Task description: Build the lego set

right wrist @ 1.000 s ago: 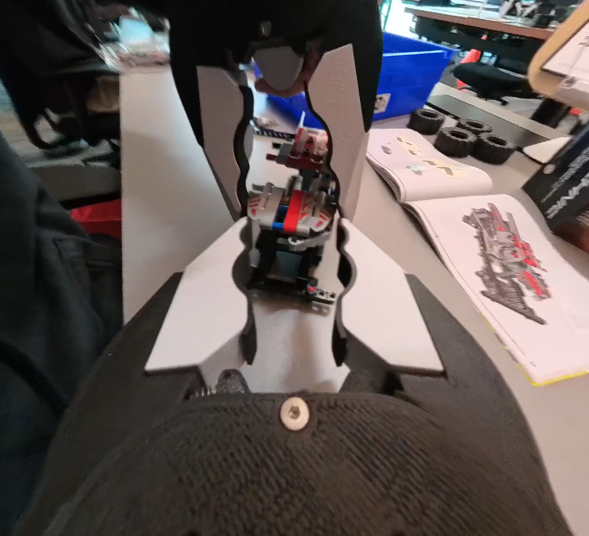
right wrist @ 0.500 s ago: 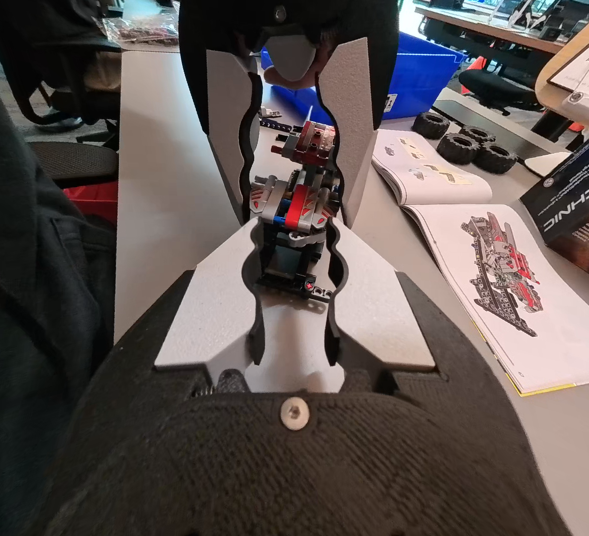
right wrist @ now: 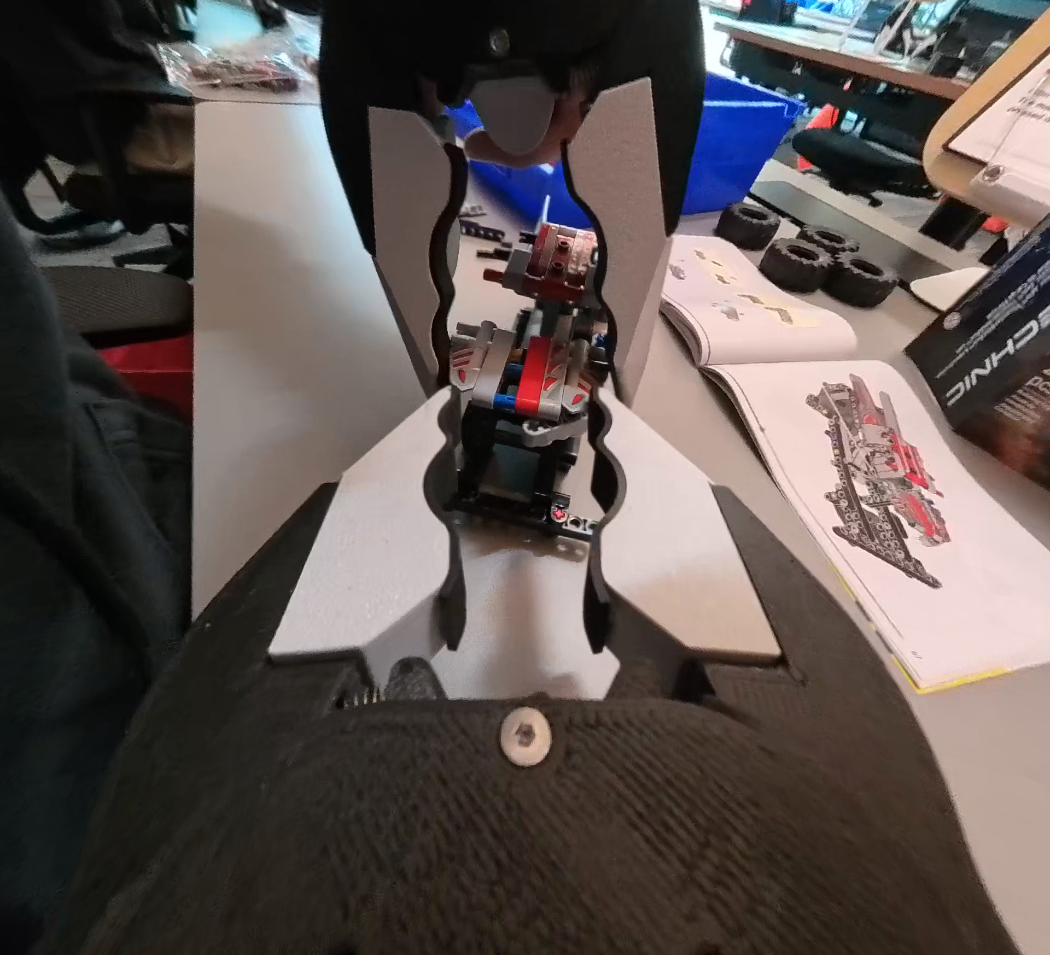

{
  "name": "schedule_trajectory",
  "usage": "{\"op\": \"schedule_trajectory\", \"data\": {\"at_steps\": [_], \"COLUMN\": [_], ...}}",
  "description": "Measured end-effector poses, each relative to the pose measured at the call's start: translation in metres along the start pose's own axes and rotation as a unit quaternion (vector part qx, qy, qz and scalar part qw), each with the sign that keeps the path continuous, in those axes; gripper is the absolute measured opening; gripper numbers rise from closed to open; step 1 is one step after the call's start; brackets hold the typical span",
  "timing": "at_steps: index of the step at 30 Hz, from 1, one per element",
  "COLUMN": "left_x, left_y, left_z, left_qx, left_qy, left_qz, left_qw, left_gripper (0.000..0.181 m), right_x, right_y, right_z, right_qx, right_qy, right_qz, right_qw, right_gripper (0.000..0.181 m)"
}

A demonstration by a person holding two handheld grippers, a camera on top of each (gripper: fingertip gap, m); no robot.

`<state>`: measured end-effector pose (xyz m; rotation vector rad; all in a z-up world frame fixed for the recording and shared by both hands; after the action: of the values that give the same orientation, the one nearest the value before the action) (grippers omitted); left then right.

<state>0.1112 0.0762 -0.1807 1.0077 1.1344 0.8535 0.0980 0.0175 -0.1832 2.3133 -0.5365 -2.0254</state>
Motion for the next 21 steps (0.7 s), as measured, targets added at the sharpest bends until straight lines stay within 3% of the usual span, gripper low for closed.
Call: {"op": "schedule_trajectory", "data": {"at_steps": [21], "left_x": [0.0000], "left_y": [-0.0005], "left_z": [0.0000], "left_qx": [-0.007], "left_qy": [-0.017], "left_qz": [0.000], "left_qw": [1.000], "left_gripper": [0.067], "right_x": [0.0052], "right_y": [0.0017], "right_z": [-0.0033], "right_qx": [-0.002], "right_qy": [0.013], "right_qz": [0.017], "right_qw": [1.000], "right_gripper": [0.038]}}
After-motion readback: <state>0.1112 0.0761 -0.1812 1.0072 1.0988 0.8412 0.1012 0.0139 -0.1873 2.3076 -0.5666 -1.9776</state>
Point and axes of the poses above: each gripper's, where its closed fingertips meet, y back along the fingers, x out of its underside, z = x × y across the jaws, the point moved 5 cm from there along y, back along the fingers, and after that the axes turned 7 degrees about x, right-handed, at the moved point
